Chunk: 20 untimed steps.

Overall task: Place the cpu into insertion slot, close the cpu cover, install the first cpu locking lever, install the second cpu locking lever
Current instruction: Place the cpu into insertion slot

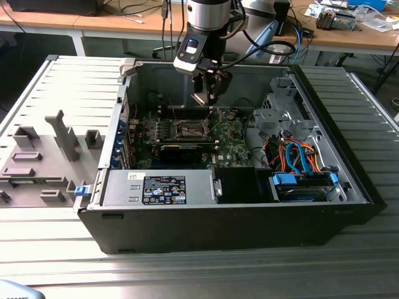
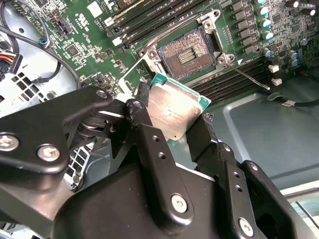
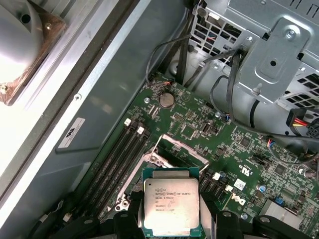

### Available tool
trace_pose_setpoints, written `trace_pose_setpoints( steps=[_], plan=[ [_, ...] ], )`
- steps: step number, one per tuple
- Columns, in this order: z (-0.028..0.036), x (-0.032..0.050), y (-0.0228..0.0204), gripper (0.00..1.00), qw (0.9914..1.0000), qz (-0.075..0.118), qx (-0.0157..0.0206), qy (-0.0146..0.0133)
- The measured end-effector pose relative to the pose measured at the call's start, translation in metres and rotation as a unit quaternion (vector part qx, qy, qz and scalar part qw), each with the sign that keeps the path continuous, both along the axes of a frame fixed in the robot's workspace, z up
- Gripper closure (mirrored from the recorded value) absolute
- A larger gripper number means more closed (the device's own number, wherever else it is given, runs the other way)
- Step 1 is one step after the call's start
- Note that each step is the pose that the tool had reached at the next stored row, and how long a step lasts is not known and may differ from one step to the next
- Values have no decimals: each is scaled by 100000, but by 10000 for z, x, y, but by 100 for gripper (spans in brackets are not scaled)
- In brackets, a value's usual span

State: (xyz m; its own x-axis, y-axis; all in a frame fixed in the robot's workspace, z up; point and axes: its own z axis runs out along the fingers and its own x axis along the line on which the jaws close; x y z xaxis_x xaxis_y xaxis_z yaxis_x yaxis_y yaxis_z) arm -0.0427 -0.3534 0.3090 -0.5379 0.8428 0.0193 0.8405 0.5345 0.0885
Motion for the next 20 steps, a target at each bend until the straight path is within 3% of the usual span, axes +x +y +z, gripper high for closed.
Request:
trace_pose_setpoints(
  steps=[20],
  plan=[
    [0,0,0,46,99995,-987,-1,0]
  ],
)
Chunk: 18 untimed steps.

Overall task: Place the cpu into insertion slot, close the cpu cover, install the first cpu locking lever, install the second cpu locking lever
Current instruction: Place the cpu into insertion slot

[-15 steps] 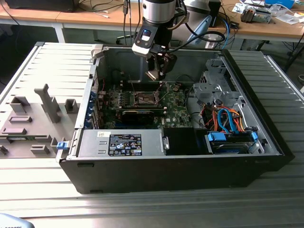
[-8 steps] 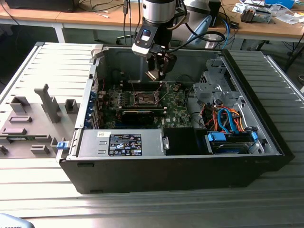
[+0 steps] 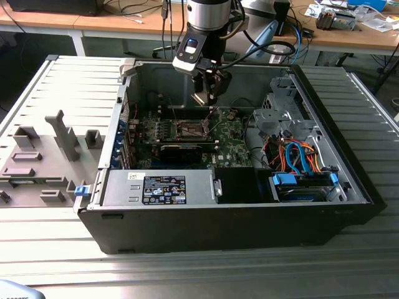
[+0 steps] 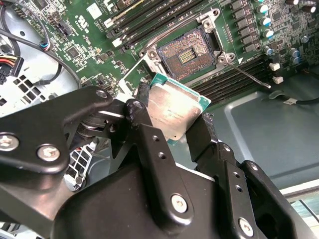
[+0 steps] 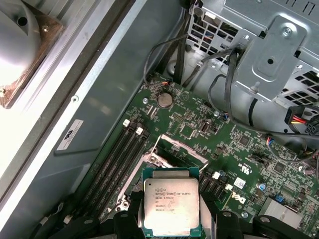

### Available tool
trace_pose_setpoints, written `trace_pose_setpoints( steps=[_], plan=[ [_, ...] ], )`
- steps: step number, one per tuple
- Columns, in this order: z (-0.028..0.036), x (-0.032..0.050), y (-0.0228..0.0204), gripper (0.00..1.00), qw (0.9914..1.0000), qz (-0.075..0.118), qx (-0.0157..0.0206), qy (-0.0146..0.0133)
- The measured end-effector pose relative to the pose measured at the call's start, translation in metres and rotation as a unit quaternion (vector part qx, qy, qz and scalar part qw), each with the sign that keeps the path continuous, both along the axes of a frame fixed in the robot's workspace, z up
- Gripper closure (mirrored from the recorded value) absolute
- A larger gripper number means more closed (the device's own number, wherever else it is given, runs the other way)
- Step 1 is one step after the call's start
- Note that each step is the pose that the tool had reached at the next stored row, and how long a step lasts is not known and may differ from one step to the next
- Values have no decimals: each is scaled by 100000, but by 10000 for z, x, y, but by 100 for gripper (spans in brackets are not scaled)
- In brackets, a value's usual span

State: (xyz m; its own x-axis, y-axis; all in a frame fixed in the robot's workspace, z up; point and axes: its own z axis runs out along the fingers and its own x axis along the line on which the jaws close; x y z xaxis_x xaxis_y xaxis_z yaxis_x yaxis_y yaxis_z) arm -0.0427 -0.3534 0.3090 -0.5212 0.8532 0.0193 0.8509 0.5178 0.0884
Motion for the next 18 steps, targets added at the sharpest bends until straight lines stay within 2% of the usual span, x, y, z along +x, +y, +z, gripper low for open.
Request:
trace_pose_setpoints(
  steps=[18],
  plan=[
    [0,0,0,46,99995,-983,2,-2]
  ],
)
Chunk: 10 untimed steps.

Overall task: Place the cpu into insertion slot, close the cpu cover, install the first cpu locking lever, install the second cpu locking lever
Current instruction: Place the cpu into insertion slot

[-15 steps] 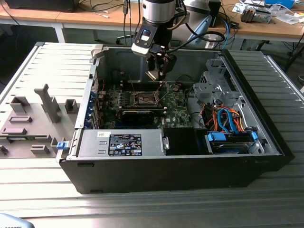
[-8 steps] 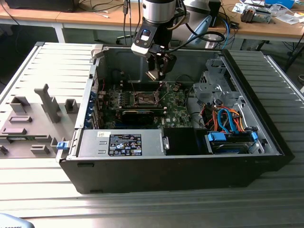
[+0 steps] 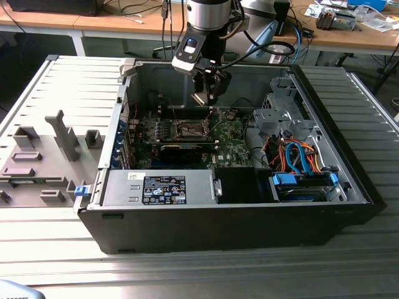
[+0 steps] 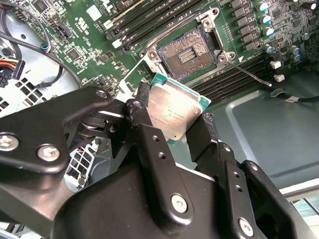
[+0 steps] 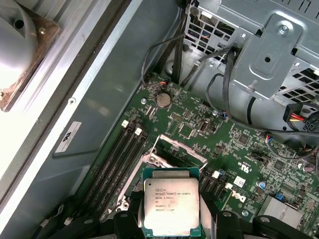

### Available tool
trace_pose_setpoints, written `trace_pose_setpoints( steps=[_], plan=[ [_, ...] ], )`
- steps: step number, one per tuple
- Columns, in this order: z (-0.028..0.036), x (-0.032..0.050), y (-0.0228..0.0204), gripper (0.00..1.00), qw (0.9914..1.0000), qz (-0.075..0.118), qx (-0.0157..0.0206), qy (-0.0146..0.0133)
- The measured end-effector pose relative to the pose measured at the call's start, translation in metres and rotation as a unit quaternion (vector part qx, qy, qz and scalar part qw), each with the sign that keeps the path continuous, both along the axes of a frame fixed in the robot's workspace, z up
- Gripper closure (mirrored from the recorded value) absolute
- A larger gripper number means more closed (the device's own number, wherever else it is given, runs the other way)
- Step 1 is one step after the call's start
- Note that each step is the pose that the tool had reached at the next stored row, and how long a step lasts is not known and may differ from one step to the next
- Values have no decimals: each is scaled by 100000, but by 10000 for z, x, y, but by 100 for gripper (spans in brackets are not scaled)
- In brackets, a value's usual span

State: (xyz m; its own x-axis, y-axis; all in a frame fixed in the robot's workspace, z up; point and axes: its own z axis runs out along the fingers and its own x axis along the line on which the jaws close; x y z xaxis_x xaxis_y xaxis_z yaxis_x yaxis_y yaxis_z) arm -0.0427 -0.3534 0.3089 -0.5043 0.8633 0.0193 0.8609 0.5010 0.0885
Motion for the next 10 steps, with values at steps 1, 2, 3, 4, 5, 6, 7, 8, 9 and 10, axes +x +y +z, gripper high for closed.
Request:
trace_pose_setpoints(
  steps=[1,2,3,4,5,6,7,8,9,10],
  plan=[
    [0,0,0,46,100000,-37,-3,1],
    [0,0,0,46,100000,-69,-3,2],
    [0,0,0,46,100000,-108,-1,1],
    [0,0,0,46,100000,-146,0,2],
    [0,0,0,46,100000,-219,-1,2],
    [0,0,0,46,100000,-295,-2,3],
    [0,0,0,46,99999,-390,-2,1],
    [0,0,0,46,99999,-468,-3,3],
    [0,0,0,46,99999,-526,-3,3],
    [0,0,0,46,99998,-568,-2,1]
  ],
)
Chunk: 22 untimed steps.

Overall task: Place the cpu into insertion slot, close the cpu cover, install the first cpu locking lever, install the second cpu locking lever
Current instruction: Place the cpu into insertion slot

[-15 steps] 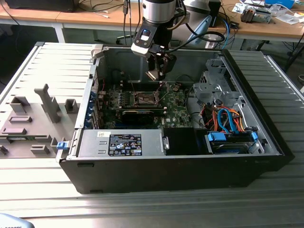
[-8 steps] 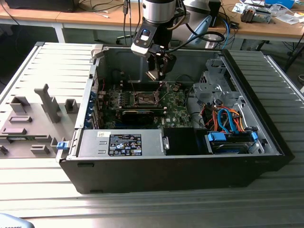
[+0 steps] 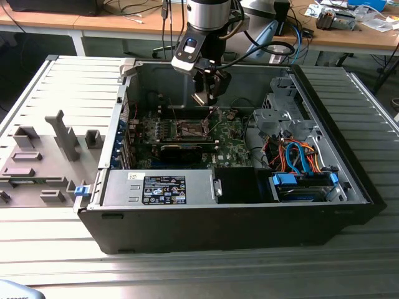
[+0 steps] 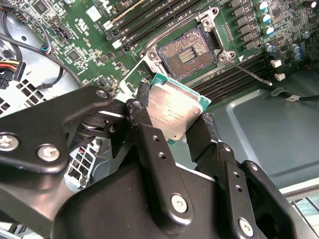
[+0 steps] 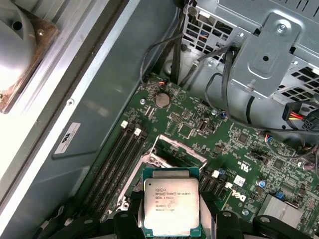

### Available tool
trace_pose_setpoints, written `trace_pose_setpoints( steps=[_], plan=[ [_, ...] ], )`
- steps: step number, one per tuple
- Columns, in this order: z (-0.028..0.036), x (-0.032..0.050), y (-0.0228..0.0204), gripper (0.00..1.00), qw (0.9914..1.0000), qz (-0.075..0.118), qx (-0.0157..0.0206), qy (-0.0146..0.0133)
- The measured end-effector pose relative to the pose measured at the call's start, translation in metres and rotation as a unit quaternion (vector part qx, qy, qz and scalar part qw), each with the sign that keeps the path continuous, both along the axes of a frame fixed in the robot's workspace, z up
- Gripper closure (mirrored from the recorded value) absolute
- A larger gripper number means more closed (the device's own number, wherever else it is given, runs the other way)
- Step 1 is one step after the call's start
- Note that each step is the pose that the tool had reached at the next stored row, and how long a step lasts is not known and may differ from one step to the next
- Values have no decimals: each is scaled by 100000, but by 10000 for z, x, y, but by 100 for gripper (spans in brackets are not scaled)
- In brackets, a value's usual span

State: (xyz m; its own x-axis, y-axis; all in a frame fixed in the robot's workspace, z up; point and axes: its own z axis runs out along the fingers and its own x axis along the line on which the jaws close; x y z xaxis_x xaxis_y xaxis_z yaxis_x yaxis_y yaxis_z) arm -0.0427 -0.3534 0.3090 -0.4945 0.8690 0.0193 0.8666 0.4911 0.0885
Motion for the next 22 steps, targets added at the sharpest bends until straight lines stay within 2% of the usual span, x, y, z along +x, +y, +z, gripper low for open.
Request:
trace_pose_setpoints(
  steps=[22],
  plan=[
    [0,0,0,46,99996,-894,1,1]
  ],
)
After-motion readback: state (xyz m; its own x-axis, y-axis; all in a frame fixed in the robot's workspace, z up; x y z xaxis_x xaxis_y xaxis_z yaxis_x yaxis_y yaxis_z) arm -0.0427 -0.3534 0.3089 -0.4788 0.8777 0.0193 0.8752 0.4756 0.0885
